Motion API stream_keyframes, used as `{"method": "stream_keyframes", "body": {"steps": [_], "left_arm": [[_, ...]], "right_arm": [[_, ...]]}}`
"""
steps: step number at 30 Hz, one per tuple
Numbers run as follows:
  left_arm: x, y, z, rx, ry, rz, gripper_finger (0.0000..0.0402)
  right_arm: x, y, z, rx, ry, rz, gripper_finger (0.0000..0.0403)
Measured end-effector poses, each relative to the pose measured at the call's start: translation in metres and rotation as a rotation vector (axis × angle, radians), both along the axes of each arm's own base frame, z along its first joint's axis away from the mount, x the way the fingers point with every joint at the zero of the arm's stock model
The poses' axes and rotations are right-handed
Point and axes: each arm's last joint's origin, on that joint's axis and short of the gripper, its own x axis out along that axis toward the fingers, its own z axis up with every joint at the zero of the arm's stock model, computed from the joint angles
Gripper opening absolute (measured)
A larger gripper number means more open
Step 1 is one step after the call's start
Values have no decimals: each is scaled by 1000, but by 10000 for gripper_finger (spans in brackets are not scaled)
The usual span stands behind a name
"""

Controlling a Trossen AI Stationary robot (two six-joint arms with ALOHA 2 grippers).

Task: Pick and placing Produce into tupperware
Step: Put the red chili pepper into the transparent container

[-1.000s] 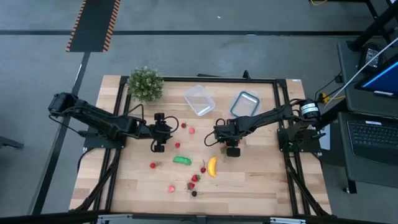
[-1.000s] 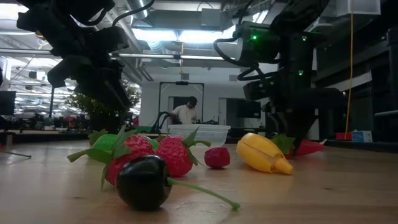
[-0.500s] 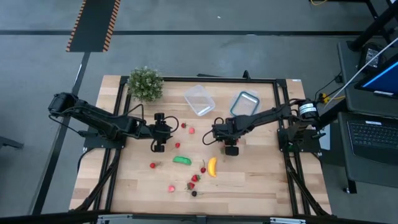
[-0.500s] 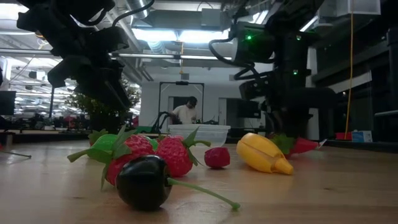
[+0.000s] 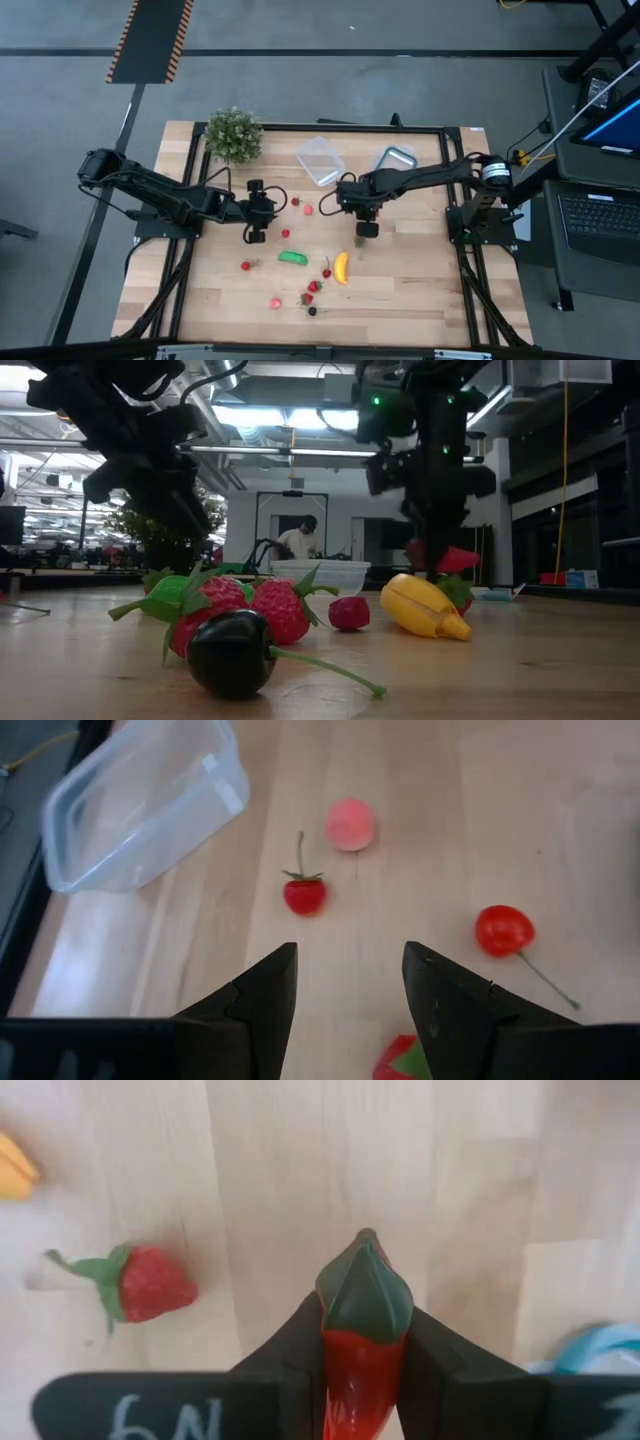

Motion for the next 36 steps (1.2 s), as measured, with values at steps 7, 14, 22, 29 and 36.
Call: {"method": "stream_keyframes", "body": {"steps": [7,14,22,29,36], "left_arm": [[0,4,0,24,17,3,176],[0,9,-1,24,20,27,176],[0,10,-1,15,21,27,176],[0,10,-1,13,20,27,176],[1,10,0,7,5,32,176]], "right_arm": [[-23,-9,56,-4,-217,-76,79],[-57,-6,94,-14,-508,-83,79],[-85,-4,60,-17,-711,-103,79],[-95,-1,30,20,-924,-34,79],[-98,0,19,38,-1017,16,79]]}}
